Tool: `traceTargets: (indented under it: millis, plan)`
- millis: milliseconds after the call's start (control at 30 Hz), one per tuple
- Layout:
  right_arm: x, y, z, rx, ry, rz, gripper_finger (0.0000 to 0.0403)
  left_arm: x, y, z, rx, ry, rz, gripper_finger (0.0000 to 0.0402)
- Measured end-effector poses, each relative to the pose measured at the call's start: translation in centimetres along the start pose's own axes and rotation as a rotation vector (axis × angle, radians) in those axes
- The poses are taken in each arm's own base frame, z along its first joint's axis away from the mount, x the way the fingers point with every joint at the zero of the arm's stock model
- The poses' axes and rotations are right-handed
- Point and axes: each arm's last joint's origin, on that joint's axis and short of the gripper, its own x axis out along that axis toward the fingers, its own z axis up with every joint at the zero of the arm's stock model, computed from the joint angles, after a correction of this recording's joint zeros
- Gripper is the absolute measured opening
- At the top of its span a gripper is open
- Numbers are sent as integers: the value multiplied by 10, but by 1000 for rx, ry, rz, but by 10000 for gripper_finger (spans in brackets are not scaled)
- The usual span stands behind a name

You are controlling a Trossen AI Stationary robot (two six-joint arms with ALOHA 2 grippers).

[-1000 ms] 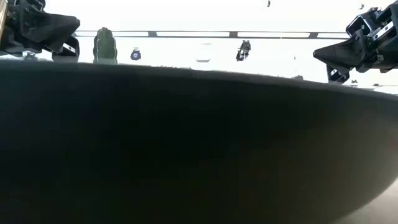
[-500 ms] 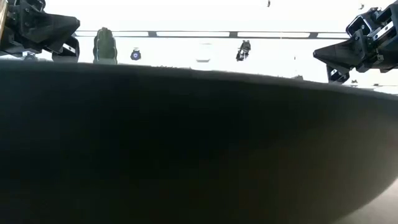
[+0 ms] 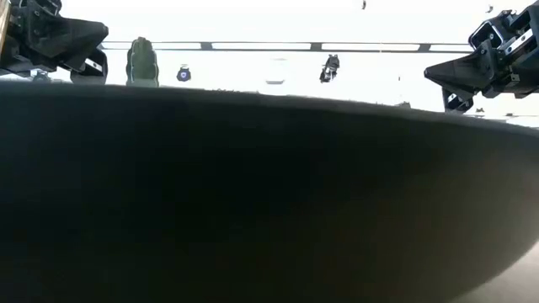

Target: Pick and place plate/cup/fork/spoon on tray

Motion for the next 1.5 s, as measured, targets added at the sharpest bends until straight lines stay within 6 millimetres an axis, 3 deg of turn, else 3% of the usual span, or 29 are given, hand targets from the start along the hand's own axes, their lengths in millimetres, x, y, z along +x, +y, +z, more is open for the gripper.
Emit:
traceTargets:
  millis: [1233, 1500]
  plan:
    - [0, 1, 4, -4, -44, 8, 9, 0, 0, 0, 0, -1, 0, 6]
    - [-1, 2, 14, 225, -139, 38, 9, 0, 0, 0, 0, -1, 0, 6]
